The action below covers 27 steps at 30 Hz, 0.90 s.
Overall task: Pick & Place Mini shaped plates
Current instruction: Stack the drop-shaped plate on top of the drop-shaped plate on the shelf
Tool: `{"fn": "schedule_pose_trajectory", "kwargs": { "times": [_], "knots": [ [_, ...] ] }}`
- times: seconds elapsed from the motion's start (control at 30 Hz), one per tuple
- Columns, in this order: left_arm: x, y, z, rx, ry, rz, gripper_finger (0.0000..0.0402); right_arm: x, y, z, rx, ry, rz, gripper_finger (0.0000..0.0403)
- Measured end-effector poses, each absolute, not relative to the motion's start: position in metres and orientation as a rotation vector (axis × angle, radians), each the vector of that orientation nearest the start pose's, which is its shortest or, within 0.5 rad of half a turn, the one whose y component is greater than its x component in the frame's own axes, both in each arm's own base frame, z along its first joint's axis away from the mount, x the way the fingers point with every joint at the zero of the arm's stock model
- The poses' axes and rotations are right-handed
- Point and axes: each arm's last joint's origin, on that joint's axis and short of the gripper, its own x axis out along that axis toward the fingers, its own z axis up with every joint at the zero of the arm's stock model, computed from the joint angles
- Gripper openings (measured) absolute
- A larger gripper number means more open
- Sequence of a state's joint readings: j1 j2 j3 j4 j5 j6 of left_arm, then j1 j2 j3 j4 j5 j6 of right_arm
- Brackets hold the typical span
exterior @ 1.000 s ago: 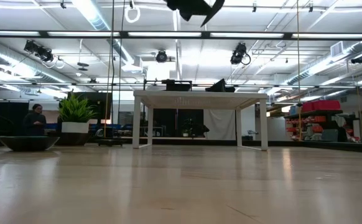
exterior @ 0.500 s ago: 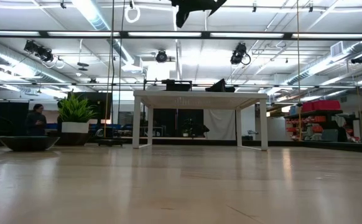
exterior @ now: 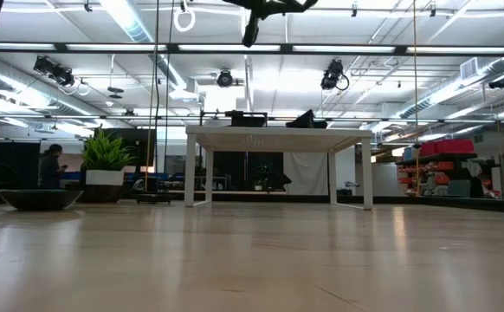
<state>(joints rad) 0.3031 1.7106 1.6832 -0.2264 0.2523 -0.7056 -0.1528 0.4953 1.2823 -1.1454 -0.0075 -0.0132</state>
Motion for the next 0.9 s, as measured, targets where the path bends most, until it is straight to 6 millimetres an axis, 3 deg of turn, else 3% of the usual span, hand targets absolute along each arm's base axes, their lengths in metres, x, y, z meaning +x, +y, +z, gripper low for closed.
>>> {"fn": "schedule_pose_trajectory", "kwargs": {
  "times": [0.47,0.73,0.9],
  "knots": [
    [0.409,0.114,0.365,-1.189,0.19,0.205,0.0001,0.009,-0.001,0.411,0.016,0.358,-0.141,0.002],
    [0.41,0.117,0.36,-1.271,0.149,0.287,0.0001,0.009,-0.001,0.411,0.016,0.358,-0.141,0.002],
    [0.406,0.118,0.338,-1.364,0.153,0.378,0.0001,0.009,-0.001,0.411,0.015,0.358,-0.141,0.002]
  ]
}}
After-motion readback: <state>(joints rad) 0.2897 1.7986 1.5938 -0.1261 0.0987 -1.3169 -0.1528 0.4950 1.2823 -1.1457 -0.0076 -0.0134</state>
